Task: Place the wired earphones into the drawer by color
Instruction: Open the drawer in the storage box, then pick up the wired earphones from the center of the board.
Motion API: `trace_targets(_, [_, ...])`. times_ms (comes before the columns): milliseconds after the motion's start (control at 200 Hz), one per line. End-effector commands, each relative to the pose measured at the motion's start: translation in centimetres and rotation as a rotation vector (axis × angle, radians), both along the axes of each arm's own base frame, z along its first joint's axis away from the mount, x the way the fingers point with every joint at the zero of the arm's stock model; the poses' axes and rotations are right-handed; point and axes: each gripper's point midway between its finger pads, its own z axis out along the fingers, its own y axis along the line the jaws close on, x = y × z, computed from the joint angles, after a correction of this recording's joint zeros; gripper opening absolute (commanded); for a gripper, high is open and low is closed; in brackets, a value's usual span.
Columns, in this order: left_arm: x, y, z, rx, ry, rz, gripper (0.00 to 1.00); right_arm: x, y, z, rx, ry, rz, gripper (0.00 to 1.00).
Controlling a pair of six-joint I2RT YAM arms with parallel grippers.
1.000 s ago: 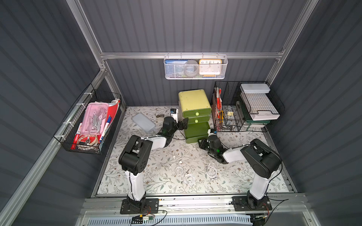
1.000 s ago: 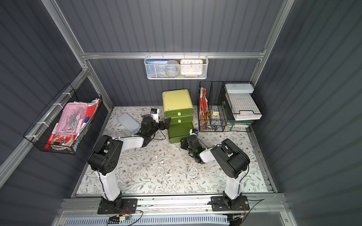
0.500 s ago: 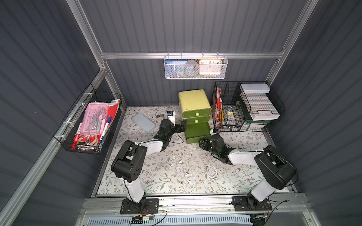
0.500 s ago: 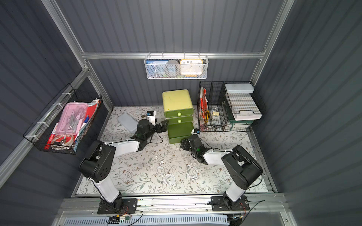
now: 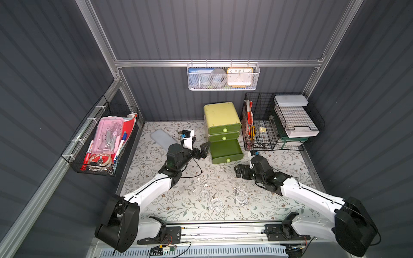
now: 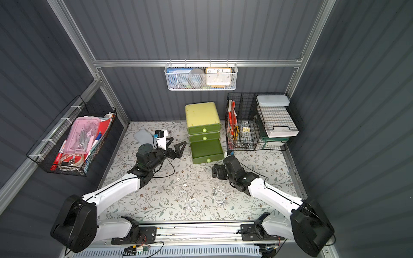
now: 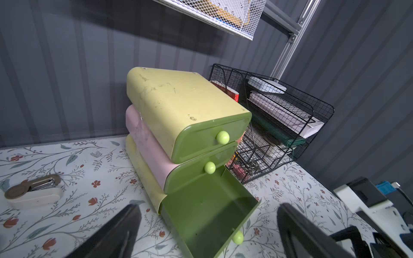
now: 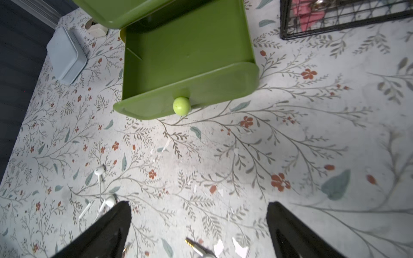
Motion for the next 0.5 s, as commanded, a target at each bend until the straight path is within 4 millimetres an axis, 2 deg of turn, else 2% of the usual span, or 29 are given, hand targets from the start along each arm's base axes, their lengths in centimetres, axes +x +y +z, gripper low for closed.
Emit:
trace_targets(0, [-1.7,0.4,-2.1,0.027,0.101,-0.022,0.99,-3.2,-1.7,-1.5,-0.066,0.095,0.059,0.99])
trace_targets(185, [-3.6,1.0,-4.7,0.030,0.177,-0.029,0.99,-5.6,-2.5,-1.3,-0.064,0.148,0.086,0.99])
trace_targets(390, [-5.0,1.1,-7.6,0.042,0.232,-0.052,0.99,-8.4,-4.1,-2.6,-0.130,0.303,0.057,0.89])
trace_targets(495, [-5.3,1.1,-7.4,0.044,0.218,-0.059,0.99,-9.3,-3.9,-3.4,-0.158,0.347,0.076,0.86])
